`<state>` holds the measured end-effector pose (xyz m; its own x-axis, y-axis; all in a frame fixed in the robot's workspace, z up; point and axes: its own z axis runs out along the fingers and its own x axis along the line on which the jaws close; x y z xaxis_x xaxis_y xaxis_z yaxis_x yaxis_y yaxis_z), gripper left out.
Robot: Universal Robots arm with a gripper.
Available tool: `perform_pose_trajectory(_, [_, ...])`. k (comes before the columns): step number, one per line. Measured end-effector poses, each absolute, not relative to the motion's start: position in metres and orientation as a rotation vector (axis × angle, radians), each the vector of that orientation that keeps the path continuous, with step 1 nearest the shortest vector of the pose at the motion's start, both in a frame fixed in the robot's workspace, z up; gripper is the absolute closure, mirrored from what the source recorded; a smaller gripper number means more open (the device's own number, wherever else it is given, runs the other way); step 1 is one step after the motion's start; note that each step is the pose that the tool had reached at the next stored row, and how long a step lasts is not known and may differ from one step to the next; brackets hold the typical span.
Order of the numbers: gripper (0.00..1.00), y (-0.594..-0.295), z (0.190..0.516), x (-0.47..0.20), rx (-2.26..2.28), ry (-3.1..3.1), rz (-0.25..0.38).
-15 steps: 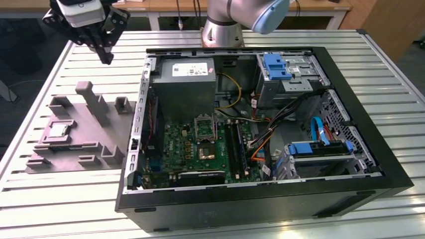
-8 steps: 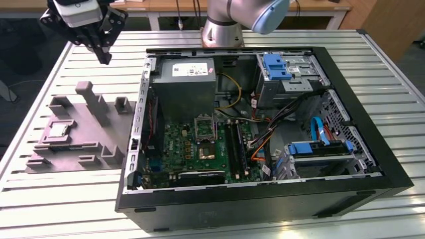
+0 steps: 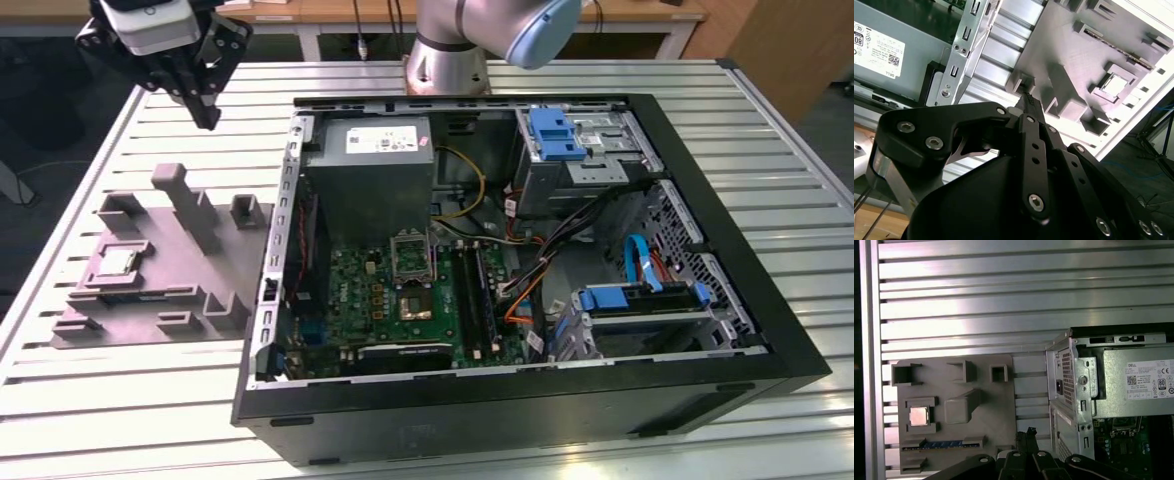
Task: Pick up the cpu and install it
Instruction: 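Reach for the cpu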
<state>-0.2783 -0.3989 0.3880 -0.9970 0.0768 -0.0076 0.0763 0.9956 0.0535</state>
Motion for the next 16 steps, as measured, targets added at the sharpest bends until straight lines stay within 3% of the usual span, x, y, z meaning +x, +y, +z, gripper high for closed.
perform_pose_trajectory(16, [0.89,-0.3989,0.3878,-0.2852,0.12,3.128,0.083])
